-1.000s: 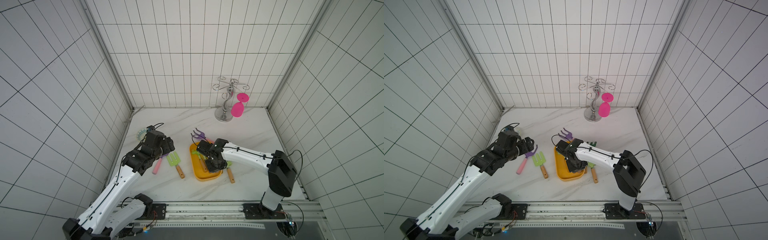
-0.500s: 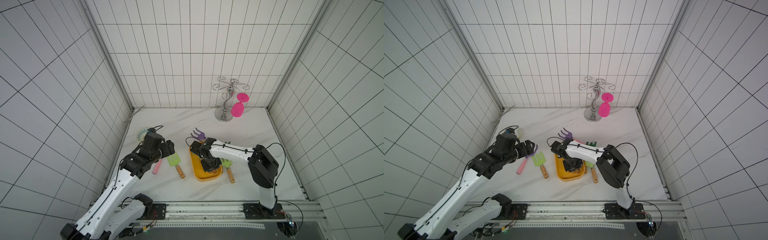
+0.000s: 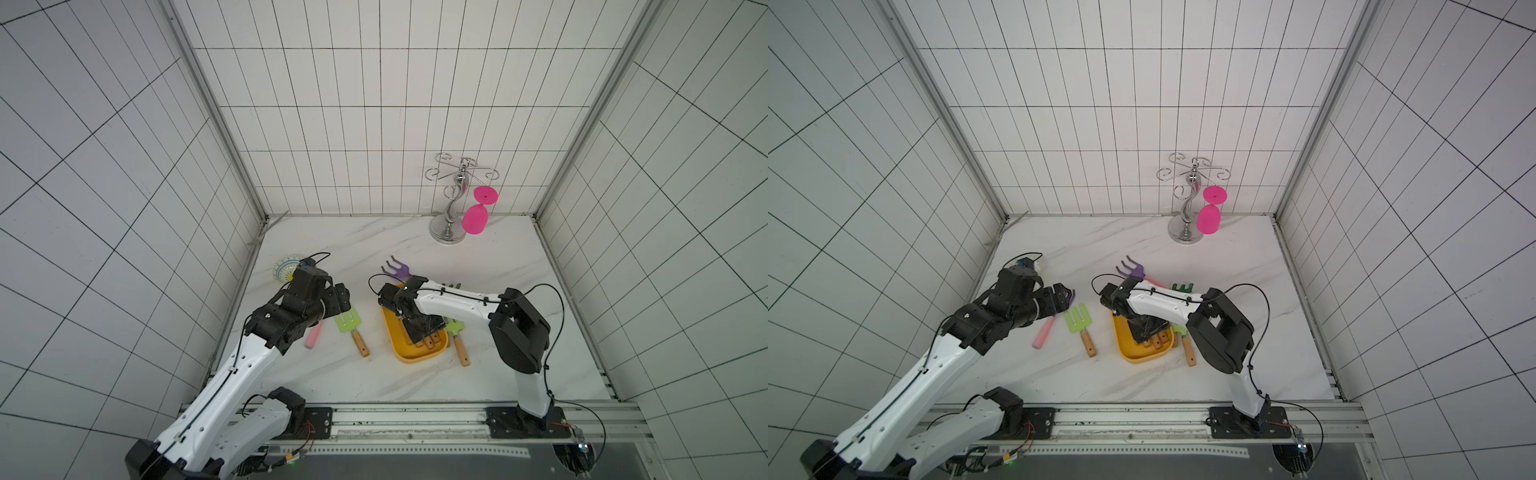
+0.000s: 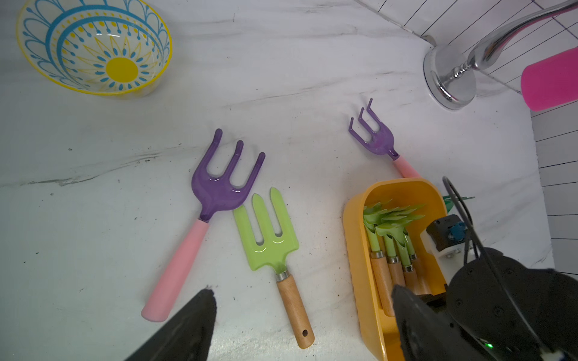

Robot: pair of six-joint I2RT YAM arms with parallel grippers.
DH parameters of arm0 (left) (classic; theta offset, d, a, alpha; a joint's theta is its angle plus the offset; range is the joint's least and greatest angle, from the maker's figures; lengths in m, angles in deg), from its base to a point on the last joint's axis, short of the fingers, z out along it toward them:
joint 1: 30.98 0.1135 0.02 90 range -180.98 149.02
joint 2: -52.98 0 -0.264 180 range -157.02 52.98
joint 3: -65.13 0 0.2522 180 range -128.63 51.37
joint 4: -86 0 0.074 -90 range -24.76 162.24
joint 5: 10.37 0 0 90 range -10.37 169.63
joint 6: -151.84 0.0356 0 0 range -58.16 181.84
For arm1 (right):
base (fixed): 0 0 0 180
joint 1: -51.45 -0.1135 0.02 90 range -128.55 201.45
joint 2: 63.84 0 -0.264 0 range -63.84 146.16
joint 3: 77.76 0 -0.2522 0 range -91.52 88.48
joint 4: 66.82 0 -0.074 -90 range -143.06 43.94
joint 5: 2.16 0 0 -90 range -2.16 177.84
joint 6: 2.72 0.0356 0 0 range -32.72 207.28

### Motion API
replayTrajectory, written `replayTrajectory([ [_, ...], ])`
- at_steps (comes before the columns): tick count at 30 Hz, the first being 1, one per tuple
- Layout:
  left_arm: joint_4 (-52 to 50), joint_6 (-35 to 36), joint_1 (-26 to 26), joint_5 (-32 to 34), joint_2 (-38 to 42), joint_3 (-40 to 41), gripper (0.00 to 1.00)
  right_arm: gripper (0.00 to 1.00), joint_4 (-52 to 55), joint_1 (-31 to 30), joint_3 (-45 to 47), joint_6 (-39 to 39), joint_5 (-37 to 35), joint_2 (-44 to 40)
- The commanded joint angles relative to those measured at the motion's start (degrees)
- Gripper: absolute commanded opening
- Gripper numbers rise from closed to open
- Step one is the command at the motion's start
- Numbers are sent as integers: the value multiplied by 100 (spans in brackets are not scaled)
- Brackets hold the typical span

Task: Put the rake into the storage box
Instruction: Place the rake in the storage box, then adjust the storage box at the center of the board.

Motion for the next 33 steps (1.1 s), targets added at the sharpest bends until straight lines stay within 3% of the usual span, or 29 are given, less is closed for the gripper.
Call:
replayTrajectory([
  [1, 201, 220, 34, -79, -196, -33, 89, 70, 79, -11, -137, -246, -217, -620],
  [5, 277, 357, 22, -553, -601, -116, 89, 73, 134, 129, -328, -555, 41, -1164],
  [9, 97, 448, -82, -988, -1229, -358, 87, 73, -190, 651, 115, -629, 348, -1940],
  [13, 21, 502, -524, -1245, -1869, -591, 86, 72, -508, 1631, 939, -493, 823, -2515],
  [16, -74, 491, -956, -1073, -2367, -841, 85, 70, -928, 1942, 1434, -593, 1118, -2705],
  [19, -56, 437, -1124, -1175, -2810, -995, 85, 64, -1533, 1973, 1759, -713, 1716, -2548],
  [26, 23, 551, -1297, -1228, -3460, -1110, 84, 61, -1923, 1948, 1949, -555, 1505, -2041],
  [33, -243, 621, -1182, -820, -3594, -1221, 84, 60, -2370, 1731, 1871, -221, 2160, -1810],
])
